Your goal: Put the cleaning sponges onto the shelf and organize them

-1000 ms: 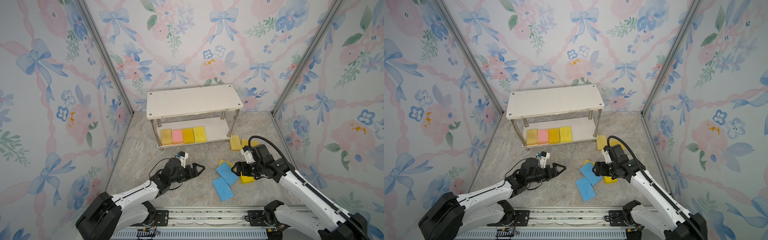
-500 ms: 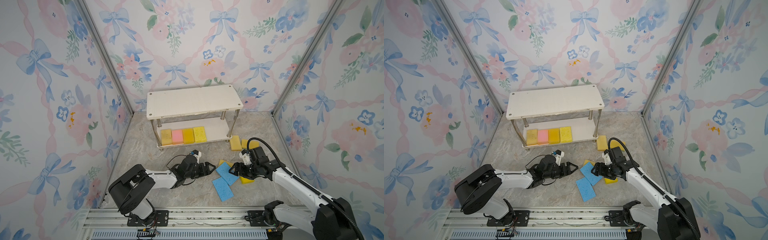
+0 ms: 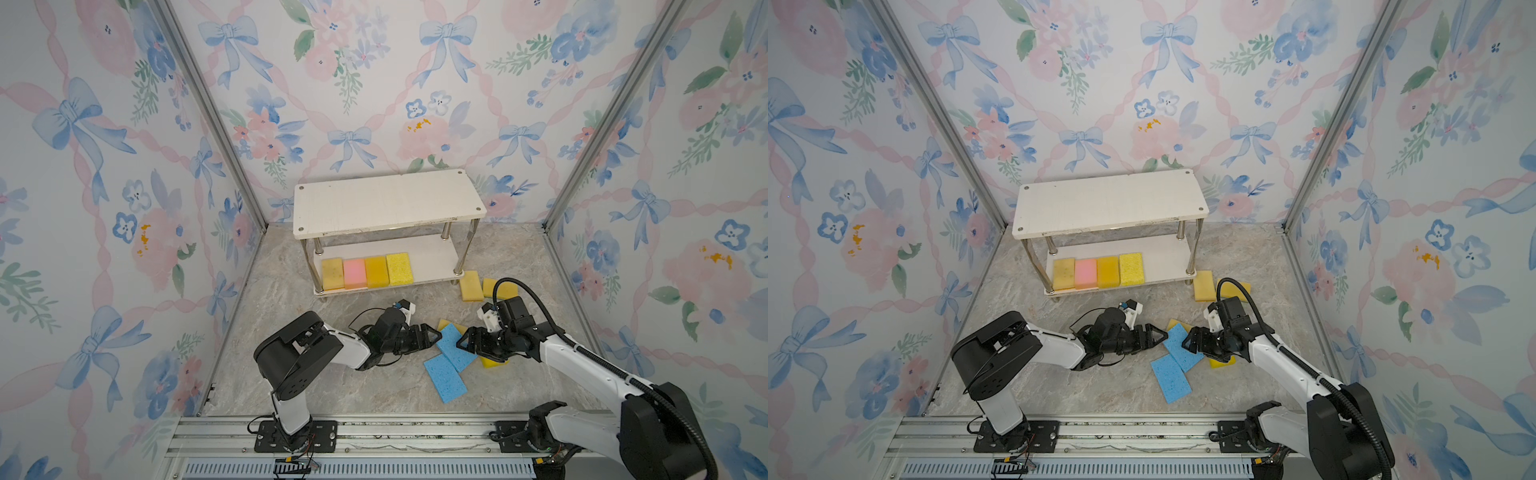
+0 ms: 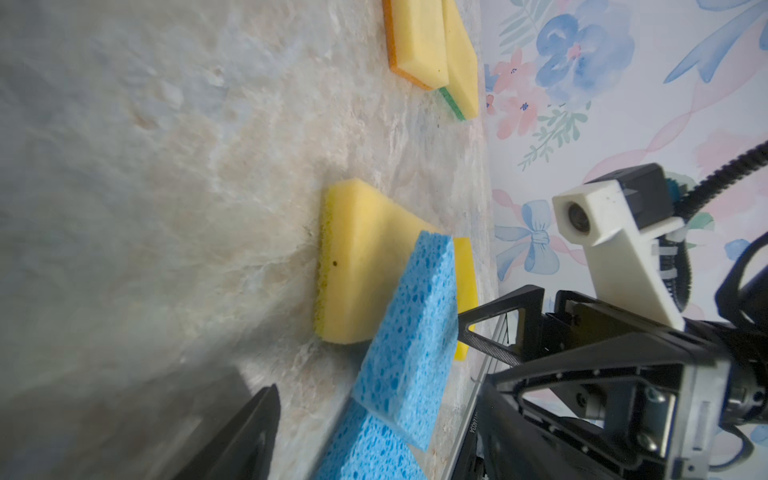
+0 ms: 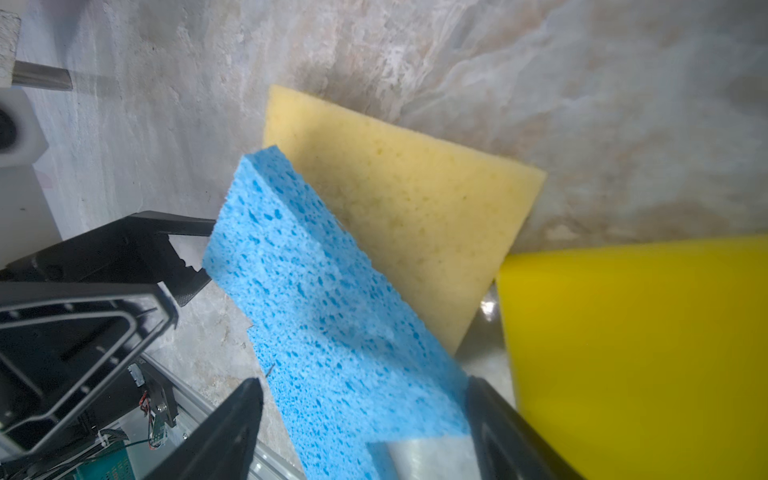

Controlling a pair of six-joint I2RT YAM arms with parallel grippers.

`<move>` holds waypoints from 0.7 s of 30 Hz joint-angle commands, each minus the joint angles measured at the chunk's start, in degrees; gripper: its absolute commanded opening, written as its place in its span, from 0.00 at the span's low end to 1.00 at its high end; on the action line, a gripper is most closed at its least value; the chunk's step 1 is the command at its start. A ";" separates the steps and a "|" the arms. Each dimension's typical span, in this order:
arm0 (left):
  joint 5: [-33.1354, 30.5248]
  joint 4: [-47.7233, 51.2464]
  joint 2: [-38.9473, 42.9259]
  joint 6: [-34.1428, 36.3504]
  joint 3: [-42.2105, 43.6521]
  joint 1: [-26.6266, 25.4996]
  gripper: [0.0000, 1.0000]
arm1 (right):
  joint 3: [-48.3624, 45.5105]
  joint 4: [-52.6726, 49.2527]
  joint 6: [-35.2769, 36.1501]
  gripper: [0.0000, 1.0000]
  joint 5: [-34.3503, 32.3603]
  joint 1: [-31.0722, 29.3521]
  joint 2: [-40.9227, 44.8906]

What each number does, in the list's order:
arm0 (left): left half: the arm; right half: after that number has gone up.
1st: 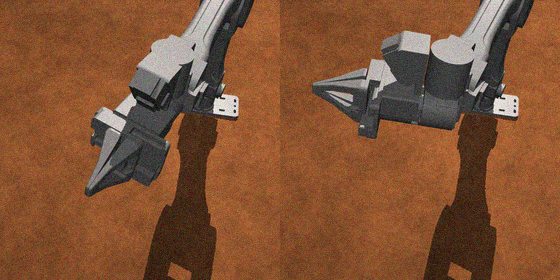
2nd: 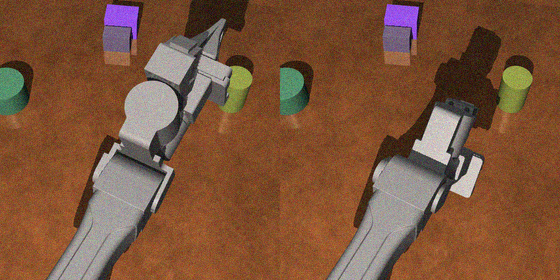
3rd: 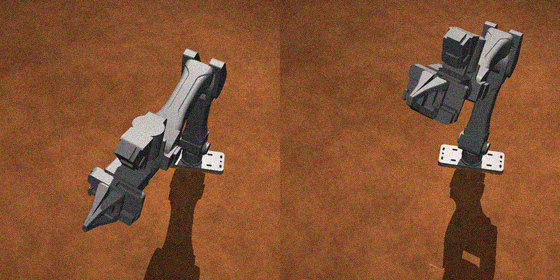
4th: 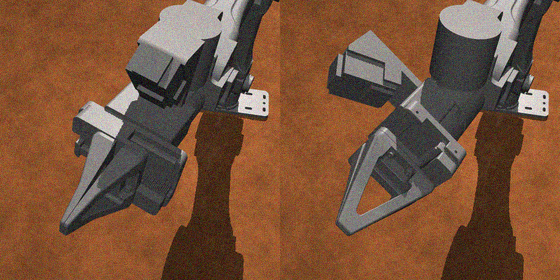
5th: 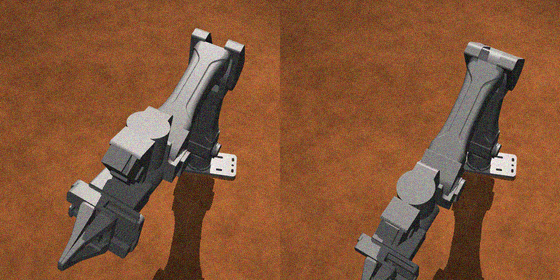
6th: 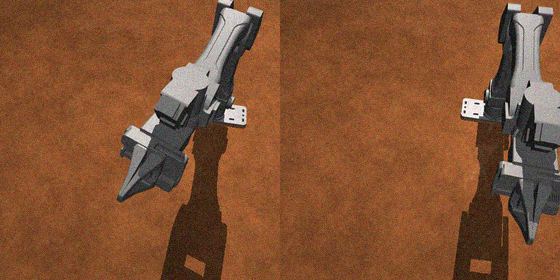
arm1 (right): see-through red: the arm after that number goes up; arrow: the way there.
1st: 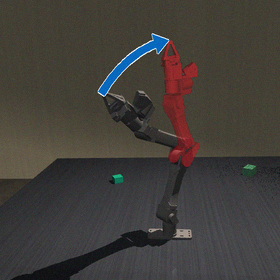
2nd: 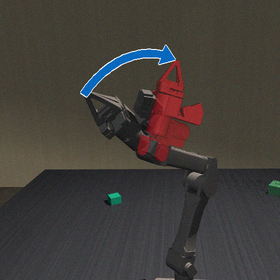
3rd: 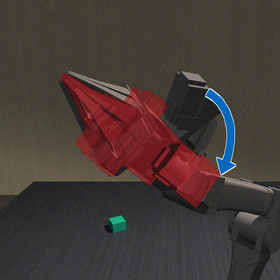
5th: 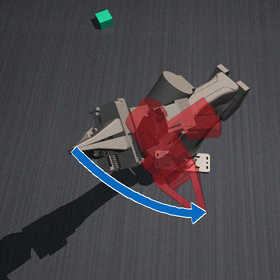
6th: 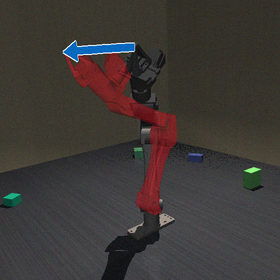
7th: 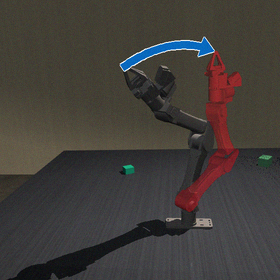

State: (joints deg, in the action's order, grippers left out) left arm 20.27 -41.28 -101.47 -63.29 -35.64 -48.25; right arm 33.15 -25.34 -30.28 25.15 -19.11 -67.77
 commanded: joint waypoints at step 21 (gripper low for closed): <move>3.18 -3.72 -2.99 -0.52 -2.04 -0.19 0.00 | 0.73 0.85 -0.61 0.80 1.41 0.59 0.42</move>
State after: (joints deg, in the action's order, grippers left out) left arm 22.87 -44.34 -105.12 -64.60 -37.93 -48.73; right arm 32.82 -22.92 -31.07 26.39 -19.11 -68.27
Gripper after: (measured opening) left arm 0.058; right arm 0.796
